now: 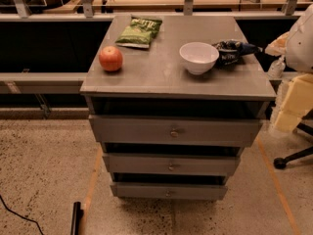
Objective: Move white bowl near green jalapeno chip bag
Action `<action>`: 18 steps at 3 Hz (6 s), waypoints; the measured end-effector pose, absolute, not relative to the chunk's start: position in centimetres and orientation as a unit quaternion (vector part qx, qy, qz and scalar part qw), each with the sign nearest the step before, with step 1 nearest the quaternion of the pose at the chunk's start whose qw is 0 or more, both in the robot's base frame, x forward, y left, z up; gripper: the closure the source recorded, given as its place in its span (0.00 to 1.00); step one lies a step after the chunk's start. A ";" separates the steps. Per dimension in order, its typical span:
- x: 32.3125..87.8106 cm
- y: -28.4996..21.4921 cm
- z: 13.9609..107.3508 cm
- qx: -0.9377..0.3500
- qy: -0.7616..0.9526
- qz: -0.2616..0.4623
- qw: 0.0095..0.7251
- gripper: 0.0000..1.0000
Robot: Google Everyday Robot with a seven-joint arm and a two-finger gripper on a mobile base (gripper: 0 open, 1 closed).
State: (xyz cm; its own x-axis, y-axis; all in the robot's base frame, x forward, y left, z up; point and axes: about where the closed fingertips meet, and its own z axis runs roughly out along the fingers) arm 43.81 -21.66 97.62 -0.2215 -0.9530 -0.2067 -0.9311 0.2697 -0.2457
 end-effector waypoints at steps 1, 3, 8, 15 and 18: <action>43.8 -21.7 97.6 -0.603 0.781 -0.035 0.159 0.00; 52.9 -23.4 94.2 -0.559 0.818 -0.035 0.133 0.00; 60.3 -19.8 92.4 -0.521 0.818 0.059 0.235 0.00; 68.2 -12.0 87.8 -0.581 0.746 0.105 0.307 0.87; 73.3 -6.0 91.1 -0.689 0.646 0.041 0.326 1.00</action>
Offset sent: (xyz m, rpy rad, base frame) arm 0.1108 -0.0311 -0.0469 -0.0637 0.0727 -0.2082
